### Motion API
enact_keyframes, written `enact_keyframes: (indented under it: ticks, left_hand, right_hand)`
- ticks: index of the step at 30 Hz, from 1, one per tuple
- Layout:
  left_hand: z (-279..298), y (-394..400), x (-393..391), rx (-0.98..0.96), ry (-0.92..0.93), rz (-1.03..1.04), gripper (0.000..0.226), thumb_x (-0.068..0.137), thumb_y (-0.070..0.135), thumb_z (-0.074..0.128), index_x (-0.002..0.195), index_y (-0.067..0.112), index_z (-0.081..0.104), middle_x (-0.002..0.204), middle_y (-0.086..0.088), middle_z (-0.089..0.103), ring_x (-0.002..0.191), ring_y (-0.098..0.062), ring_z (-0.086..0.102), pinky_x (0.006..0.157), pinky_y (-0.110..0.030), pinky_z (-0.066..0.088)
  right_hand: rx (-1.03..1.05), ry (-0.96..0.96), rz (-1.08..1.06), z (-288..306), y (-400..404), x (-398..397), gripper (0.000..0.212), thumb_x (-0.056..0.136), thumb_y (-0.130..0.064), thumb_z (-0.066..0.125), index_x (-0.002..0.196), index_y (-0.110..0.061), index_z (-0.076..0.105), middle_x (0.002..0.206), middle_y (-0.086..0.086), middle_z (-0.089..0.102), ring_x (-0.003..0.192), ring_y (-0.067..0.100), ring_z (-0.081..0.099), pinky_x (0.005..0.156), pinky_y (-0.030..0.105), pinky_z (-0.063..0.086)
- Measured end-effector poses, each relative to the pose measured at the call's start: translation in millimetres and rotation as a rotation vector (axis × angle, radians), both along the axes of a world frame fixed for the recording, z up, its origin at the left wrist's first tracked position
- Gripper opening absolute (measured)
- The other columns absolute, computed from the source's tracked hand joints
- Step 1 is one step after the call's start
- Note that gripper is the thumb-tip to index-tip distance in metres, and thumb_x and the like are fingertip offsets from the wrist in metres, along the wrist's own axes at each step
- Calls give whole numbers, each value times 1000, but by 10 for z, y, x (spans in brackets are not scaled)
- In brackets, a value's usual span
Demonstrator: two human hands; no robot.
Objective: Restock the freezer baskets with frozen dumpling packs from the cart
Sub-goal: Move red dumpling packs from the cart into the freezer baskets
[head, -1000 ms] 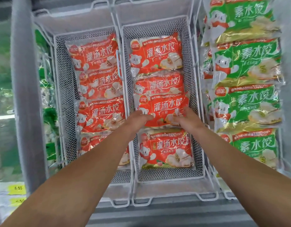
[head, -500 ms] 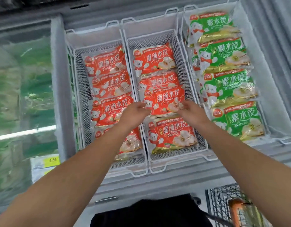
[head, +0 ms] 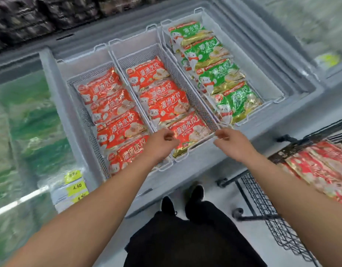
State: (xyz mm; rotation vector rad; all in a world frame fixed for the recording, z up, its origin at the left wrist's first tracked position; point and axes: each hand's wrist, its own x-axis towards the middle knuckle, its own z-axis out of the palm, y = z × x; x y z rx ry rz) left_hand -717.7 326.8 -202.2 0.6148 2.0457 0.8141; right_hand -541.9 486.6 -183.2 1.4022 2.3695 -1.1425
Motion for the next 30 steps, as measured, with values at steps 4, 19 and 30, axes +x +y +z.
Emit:
enact_keyframes:
  ticks: [4, 19, 30]
  left_hand:
    - [60, 83, 353, -23, 64, -151, 42, 89, 29, 70, 128, 14, 64, 120, 1, 68, 107, -17, 62, 91, -26, 46]
    - [88, 867, 2960, -85, 292, -726, 45, 85, 30, 69, 128, 15, 64, 123, -3, 70, 110, -22, 66, 98, -29, 47]
    - [56, 1642, 4397, -42, 316, -832, 48, 91, 32, 66, 136, 18, 60, 128, 0, 68, 117, -18, 62, 102, -28, 42]
  right_hand:
    - [-19, -13, -114, 9, -146, 464, 36, 91, -25, 62, 126, -17, 63, 126, 1, 65, 116, 20, 60, 97, 28, 42]
    - [-52, 40, -536, -211, -324, 3638, 38, 91, -24, 62, 128, -15, 61, 128, 2, 62, 116, 20, 58, 100, 34, 46]
    - [-58, 61, -698, -378, -3, 4976, 38, 92, -28, 62, 128, -16, 61, 127, 2, 63, 115, 21, 59, 98, 33, 46]
